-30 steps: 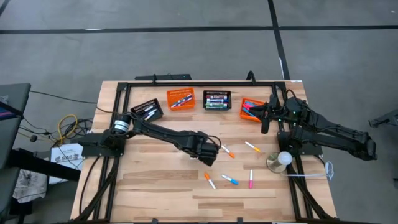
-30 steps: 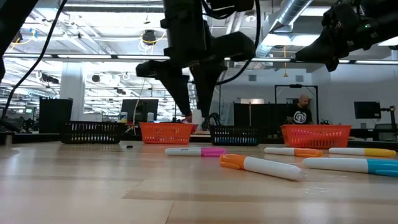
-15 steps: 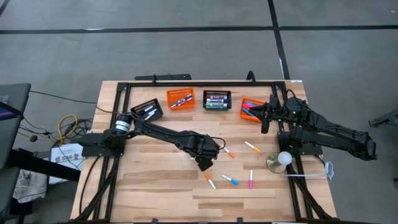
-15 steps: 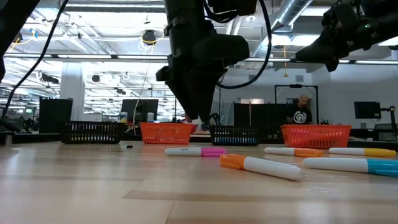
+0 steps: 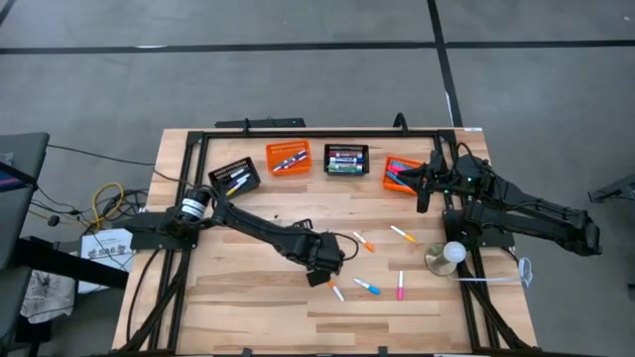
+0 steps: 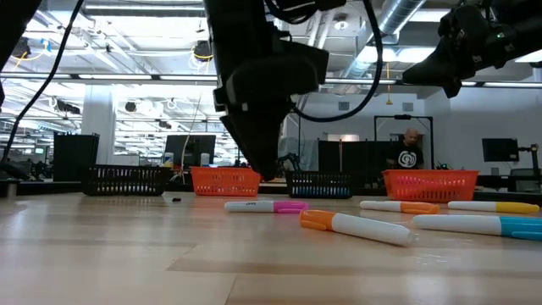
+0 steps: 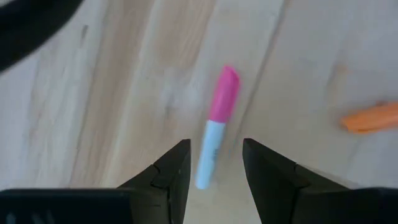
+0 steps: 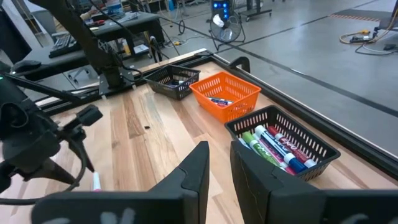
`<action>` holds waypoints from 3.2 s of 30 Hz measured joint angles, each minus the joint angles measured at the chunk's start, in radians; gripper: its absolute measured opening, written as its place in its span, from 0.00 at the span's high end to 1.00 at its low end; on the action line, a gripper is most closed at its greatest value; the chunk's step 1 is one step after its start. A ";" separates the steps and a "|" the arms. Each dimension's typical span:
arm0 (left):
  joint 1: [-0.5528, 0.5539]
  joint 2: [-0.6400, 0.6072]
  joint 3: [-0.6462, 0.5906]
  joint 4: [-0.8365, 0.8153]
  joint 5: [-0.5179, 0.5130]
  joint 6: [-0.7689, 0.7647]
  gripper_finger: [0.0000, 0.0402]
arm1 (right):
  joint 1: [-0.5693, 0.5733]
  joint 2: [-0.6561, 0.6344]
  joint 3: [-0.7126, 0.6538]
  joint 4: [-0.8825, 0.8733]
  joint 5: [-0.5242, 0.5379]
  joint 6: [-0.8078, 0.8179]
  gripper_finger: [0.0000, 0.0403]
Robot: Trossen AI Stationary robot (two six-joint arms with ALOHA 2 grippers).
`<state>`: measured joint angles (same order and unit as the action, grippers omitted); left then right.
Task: Pick & Place Markers
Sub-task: Put the left white pink marker into the left black bin
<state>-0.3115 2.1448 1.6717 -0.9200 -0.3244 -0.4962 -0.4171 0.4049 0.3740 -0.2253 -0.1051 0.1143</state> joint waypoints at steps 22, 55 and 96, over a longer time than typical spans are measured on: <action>0.040 0.000 -0.052 0.110 0.046 0.179 0.64 | 0.000 0.000 0.000 0.000 0.000 0.010 0.86; 0.043 0.072 -0.094 0.153 0.082 0.151 0.64 | -0.001 0.000 0.000 -0.002 0.001 0.010 0.86; 0.043 0.065 -0.096 0.182 0.057 -0.093 0.86 | -0.001 0.000 0.000 -0.003 0.000 0.010 0.86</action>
<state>-0.2680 2.2102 1.5757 -0.7376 -0.2679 -0.5890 -0.4179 0.4053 0.3740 -0.2278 -0.1047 0.1245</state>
